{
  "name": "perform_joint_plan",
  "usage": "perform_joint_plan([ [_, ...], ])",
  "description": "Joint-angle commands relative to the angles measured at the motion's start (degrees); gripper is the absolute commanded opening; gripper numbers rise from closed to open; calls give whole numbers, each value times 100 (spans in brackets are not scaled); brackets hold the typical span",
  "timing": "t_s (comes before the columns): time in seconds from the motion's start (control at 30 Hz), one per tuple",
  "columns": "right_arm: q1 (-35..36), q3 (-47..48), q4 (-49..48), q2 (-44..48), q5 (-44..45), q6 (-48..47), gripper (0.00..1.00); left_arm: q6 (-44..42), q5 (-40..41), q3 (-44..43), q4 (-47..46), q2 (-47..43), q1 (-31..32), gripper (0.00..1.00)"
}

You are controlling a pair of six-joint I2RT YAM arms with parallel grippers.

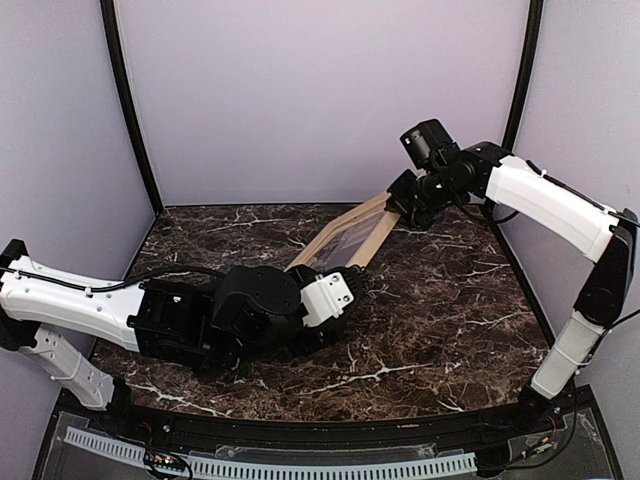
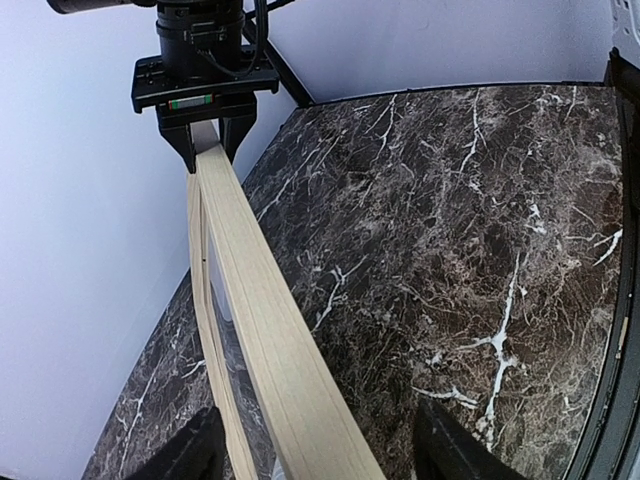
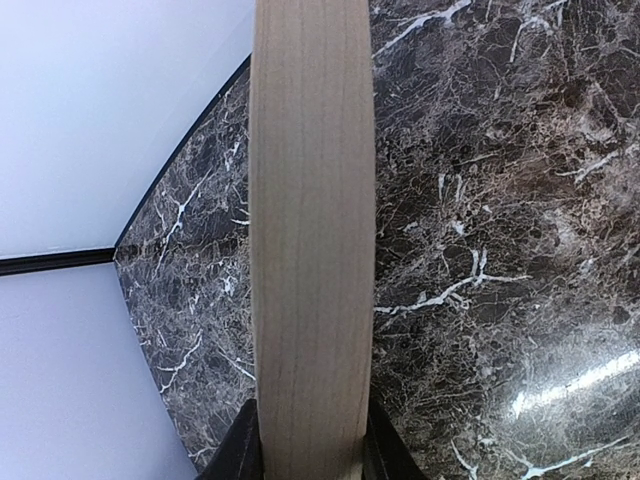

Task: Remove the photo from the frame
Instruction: Pass from the right arm to the left

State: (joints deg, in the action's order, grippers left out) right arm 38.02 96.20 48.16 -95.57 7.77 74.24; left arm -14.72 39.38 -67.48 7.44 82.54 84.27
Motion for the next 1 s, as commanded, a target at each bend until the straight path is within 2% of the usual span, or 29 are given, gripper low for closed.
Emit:
perform_joint_plan([
  [0.0,17,83,875,-25,13,276,0,116,294,-48,137,78,28,63],
  [0.2,29,65,858,-6,-8,268,0,165,633,-42,247,146,28,59],
  [0.27,38,59,851,6,-17,260,0,173,676,-12,187,132,28,49],
  [0.33,52,36,831,18,-28,263,0,164,730,23,92,113,27,35],
  [0.43,57,-42,754,64,-22,226,0,165,820,25,-11,119,28,5],
  [0.5,57,-161,528,139,-30,-53,0,154,878,9,-77,121,28,0],
  [0.53,29,-174,397,176,-66,-304,10,158,918,-5,-81,122,28,0],
  [0.57,-1,-128,393,199,-64,-592,37,164,990,-53,-58,122,26,0],
  [0.6,-20,-46,506,217,39,-849,78,163,1053,-76,-27,122,23,0],
  [0.63,-23,19,695,250,235,-1094,96,163,1177,-117,37,113,16,0],
  [0.73,-95,-139,1098,598,840,-1715,99,158,1388,-110,113,-67,-89,0],
  [0.8,-247,-587,924,1071,929,-1968,99,481,867,-133,112,-219,-177,0],
  [0.83,-357,-842,769,1346,917,-2023,99,519,338,-173,79,-220,-150,0],
  [0.87,-482,-1053,680,1600,900,-2039,99,518,274,-224,124,-107,-127,0],
  [0.97,-742,-1559,367,2314,774,-2154,99,434,950,-545,597,194,-175,0],
])
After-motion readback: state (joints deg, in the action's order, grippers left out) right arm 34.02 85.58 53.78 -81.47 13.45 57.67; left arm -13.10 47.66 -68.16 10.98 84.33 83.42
